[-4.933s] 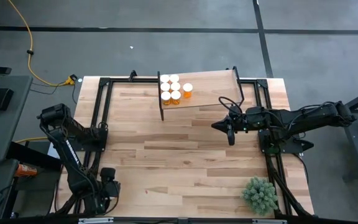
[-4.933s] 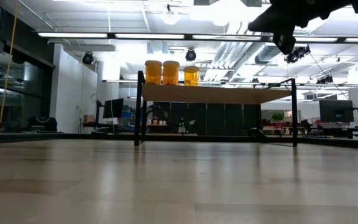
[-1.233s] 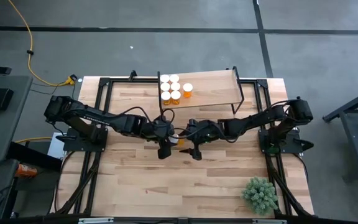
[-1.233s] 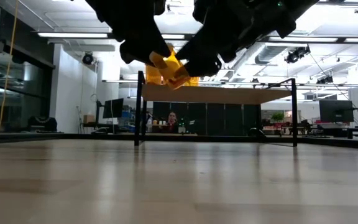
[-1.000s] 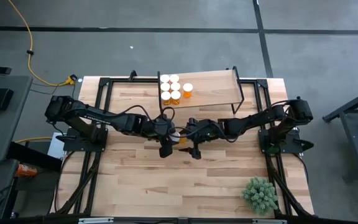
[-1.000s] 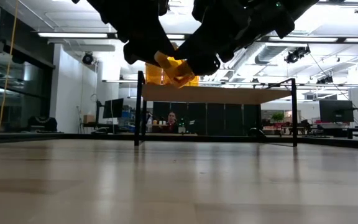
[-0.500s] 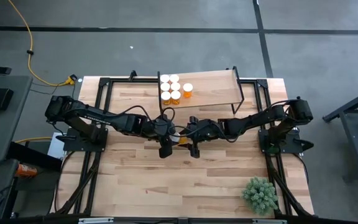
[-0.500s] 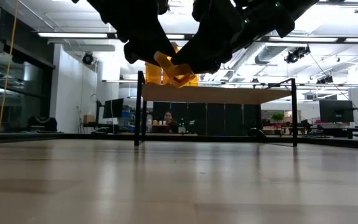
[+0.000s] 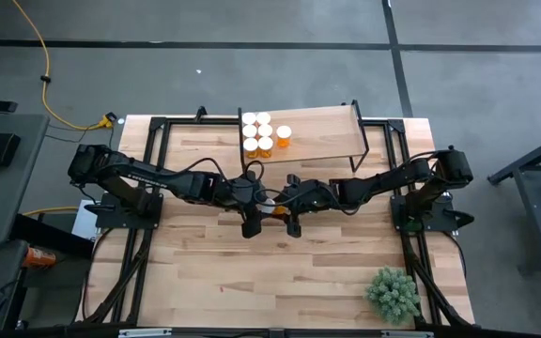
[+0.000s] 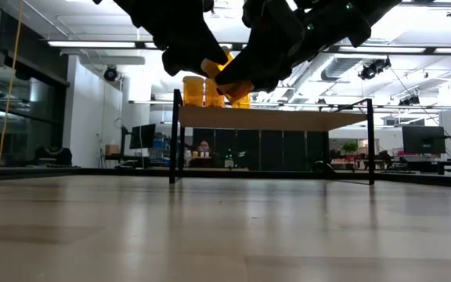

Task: Pick and place medicine bottles onto shelf by color
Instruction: Put the orange pill bottle on the shelf aligned with the other orange pill bottle

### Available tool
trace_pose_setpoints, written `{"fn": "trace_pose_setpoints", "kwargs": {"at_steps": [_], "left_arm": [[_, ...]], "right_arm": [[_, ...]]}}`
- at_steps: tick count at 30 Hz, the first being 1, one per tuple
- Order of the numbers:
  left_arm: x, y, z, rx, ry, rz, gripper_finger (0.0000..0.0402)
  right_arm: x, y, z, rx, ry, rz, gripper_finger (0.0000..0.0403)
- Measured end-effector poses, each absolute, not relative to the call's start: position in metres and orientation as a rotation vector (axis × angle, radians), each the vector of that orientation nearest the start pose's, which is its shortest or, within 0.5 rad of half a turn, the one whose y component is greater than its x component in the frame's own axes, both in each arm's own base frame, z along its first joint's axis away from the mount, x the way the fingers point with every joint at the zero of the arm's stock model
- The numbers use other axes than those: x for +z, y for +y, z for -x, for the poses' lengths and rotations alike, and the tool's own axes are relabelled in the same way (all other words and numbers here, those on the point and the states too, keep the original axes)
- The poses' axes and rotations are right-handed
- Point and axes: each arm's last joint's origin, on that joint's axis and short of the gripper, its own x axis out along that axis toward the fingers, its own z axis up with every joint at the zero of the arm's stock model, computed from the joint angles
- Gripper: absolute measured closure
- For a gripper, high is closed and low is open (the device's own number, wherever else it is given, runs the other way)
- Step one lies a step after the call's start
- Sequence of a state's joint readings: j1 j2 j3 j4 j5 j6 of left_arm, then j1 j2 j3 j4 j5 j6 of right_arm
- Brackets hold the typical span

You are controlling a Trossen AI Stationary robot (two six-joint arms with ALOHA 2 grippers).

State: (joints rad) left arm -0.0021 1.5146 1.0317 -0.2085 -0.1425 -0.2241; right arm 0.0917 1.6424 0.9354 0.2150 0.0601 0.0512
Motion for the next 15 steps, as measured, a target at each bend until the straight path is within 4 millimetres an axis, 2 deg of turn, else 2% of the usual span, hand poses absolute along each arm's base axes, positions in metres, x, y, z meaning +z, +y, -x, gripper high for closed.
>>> {"fn": "trace_pose_setpoints", "kwargs": {"at_steps": [15], "left_arm": [[0.2448, 0.0033, -0.3242, 0.209, 0.674, 0.166, 0.0192]], "right_arm": [[0.2074, 0.0301, -0.3479, 0.018, 0.492, -0.011, 0.0218]]}}
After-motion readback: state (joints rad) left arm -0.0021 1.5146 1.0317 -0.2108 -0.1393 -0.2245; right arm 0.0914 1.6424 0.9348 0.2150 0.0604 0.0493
